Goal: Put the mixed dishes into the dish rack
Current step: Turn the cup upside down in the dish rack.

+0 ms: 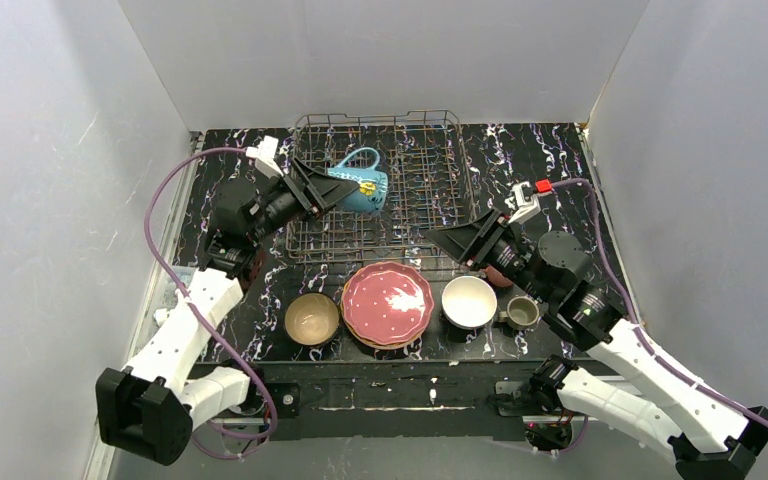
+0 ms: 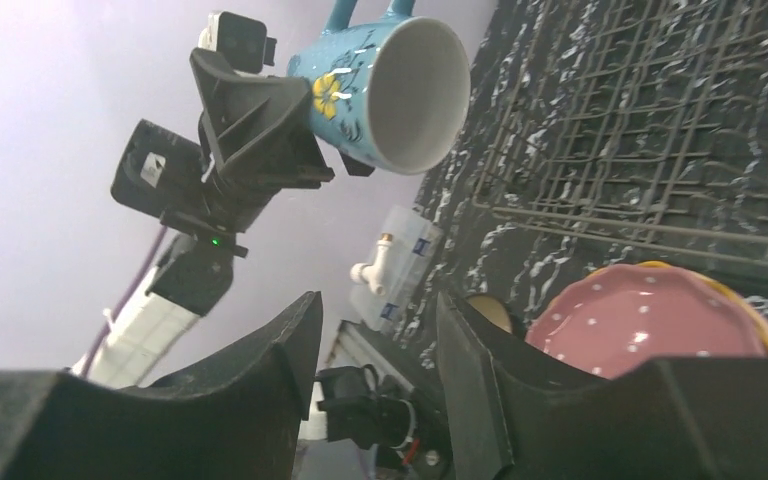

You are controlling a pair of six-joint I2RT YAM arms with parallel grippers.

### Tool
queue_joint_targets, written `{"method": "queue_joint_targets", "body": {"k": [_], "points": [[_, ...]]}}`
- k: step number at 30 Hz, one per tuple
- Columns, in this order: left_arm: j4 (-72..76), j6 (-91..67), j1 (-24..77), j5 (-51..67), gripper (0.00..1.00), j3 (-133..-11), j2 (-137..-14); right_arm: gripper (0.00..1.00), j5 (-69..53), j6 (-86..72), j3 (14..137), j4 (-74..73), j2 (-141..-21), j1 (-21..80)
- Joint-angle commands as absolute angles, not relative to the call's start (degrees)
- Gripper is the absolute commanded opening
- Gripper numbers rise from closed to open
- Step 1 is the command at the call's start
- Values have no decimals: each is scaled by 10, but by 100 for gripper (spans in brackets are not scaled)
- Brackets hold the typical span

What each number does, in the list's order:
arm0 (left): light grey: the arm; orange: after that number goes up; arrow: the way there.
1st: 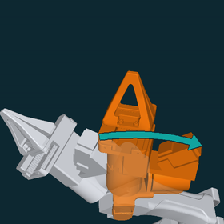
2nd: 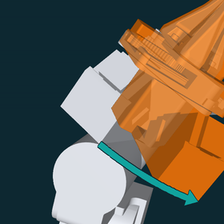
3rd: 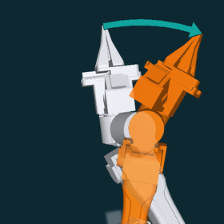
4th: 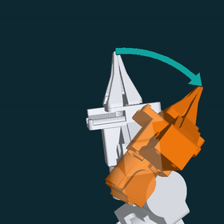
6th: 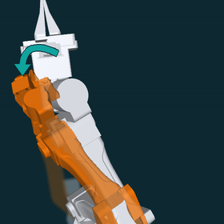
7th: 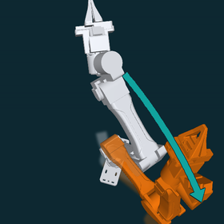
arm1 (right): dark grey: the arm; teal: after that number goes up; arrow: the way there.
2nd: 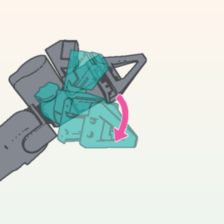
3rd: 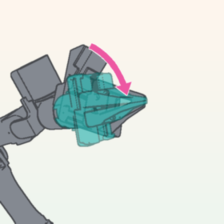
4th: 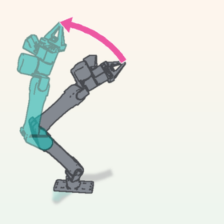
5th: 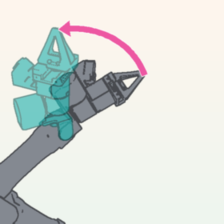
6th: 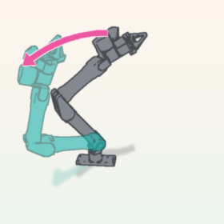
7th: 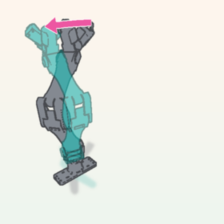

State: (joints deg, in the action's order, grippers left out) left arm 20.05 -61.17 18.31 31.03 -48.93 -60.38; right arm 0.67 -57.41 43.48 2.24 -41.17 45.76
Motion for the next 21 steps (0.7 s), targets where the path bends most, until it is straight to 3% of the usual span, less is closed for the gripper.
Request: {"method": "queue_joint_targets", "body": {"k": [1,21], "points": [[192,-553,152,314,0,-545,-619,55,37,-480,490,-56,-405,456],[3,-295,136,147,0,-762,-827,55,37,-294,569,-187,-431,456]]}}
